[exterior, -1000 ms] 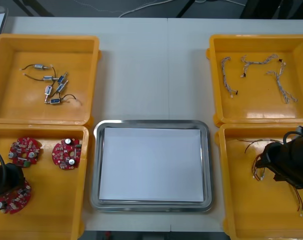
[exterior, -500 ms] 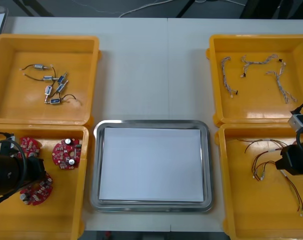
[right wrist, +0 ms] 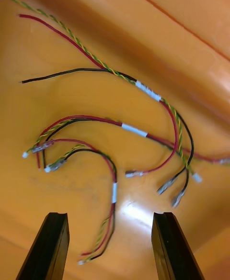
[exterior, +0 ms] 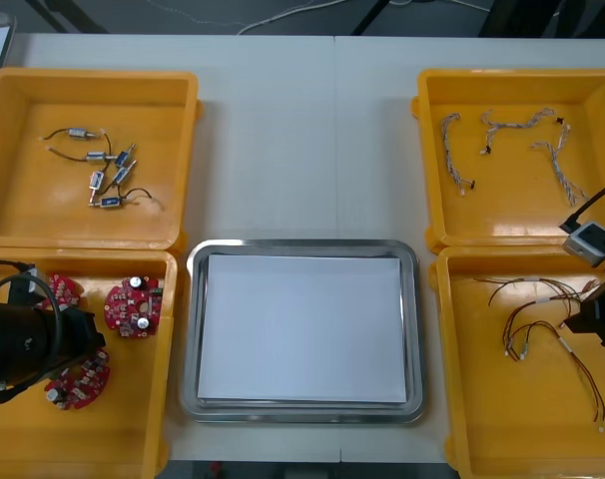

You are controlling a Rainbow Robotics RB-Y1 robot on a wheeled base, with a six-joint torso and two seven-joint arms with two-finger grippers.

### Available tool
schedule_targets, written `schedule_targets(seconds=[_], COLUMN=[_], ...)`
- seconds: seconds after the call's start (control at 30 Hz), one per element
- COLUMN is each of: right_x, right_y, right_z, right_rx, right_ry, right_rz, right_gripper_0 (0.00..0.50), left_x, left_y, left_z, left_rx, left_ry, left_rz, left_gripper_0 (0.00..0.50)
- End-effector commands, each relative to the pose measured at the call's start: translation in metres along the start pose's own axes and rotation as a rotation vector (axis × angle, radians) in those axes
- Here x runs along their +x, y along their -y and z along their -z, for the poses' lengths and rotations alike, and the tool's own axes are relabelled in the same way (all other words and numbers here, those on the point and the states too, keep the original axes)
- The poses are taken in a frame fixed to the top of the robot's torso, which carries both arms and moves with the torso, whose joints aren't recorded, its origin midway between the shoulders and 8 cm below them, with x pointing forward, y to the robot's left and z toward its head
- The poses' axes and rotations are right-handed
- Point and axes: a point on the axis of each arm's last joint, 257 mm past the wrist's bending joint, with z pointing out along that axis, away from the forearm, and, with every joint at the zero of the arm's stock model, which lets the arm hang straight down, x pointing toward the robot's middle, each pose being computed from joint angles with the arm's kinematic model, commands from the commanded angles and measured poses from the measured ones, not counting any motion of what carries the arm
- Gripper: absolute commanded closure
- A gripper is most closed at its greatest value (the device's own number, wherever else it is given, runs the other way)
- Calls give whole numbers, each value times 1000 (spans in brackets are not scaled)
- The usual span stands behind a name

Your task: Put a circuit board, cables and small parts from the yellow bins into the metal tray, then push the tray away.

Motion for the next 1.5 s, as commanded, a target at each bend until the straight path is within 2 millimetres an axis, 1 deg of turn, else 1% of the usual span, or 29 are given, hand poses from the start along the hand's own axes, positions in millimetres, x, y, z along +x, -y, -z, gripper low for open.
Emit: schedule_targets(seconds=[0.03, 0.07, 0.1, 0.13, 0.2, 0.43, 0.53, 0.63, 0.7, 0.87, 0.97, 1.03, 1.2, 1.27, 1.33, 1.43, 1.47, 1.5], right_x=[17, 18, 22, 21, 29, 50, 58, 64, 65, 68, 68, 67, 64, 65, 64, 64, 64, 64], right_y=[21, 23, 23, 24, 23, 21, 20, 19, 18, 16, 18, 17, 12, 9, 7, 3, 3, 3], right_z=[0, -2, -5, -6, -10, -19, -23, -26, -28, -38, -48, -54, -59, -62, -64, -66, -67, -68], right_rx=[27, 27, 25, 25, 21, 26, 29, 33, 35, 44, 47, 49, 44, 41, 39, 37, 38, 38], right_ry=[1, 5, 4, 7, 2, -22, -31, -38, -39, -40, -30, -22, -17, -19, -18, -20, -20, -20], right_rz=[5, 17, 26, 31, 23, -13, -24, -33, -37, -48, -55, -54, -52, -58, -60, -66, -68, -70], right_gripper_0=[0, 0, 0, 0, 0, 0, 0, 0, 0, 0, 0, 0, 0, 0, 0, 0, 0, 0], left_x=[-1, 0, 0, 0, -2, -18, -27, -38, -45, -61, -68, -73, -83, -91, -95, -97, -94, -92], left_y=[8, 4, 0, -2, -9, -25, -28, -34, -38, -46, -50, -51, -47, -39, -33, -22, -17, -16], left_z=[20, 26, 30, 32, 40, 56, 67, 86, 95, 112, 119, 123, 130, 132, 133, 131, 127, 126], left_rx=[-17, -31, -46, -54, -72, -113, -124, -154, -168, -193, -209, -220, -234, -240, -242, -224, -214, -212], left_ry=[0, -4, -6, -7, -8, 25, 53, 88, 105, 136, 144, 145, 155, 167, 177, 187, 182, 179], left_rz=[28, 21, 11, 9, -7, -31, -48, -150, -204, -352, -446, -525, -684, -828, -916, -1033, -1081, -1101], left_gripper_0=[60, 49, 26, 16, 0, 0, 0, 0, 0, 0, 0, 0, 0, 0, 0, 0, 0, 0])
